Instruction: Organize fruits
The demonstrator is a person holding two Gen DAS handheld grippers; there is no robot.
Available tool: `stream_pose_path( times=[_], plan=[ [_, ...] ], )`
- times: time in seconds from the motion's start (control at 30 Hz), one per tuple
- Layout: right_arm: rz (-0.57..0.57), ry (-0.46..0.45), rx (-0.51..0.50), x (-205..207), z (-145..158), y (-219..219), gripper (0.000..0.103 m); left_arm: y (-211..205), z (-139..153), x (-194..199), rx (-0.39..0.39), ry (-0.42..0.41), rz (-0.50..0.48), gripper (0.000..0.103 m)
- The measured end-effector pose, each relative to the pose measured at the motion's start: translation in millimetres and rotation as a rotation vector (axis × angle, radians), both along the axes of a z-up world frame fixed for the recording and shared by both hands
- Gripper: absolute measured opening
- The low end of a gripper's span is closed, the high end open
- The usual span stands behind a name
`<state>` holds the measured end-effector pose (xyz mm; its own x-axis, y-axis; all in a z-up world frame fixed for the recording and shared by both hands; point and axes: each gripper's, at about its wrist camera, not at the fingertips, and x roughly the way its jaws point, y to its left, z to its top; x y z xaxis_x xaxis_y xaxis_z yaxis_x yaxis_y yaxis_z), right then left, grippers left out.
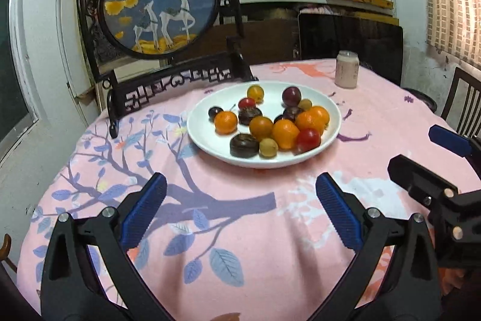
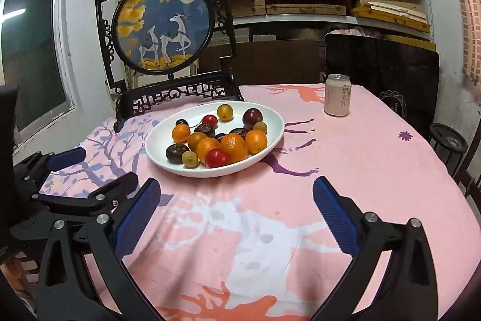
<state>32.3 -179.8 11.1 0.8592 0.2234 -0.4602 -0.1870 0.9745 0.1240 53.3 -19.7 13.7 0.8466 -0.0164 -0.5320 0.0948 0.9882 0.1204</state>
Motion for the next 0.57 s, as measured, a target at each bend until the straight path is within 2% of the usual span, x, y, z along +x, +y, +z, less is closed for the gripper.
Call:
stream_pose_path(
  times=[0.13, 0.33, 0.57],
  plan=[
    [0.0, 0.006, 0.02, -0.5, 0.0, -2.6, 0.101, 1.1, -2.3, -0.2, -0.02, 0.022, -0.007, 0.101],
    [-0.003, 0.003, 0.026, -1.3, 1.1, -3.6, 0.101, -3.0, 0.1, -5.3, 0.016, -0.023, 0.003, 0.101],
    [-0.008, 0.036, 0.055, 1.7, -1.4, -6.7, 0.102, 5.7, -0.1, 2.4, -0.02, 0.016, 0.018, 0.101]
  ],
)
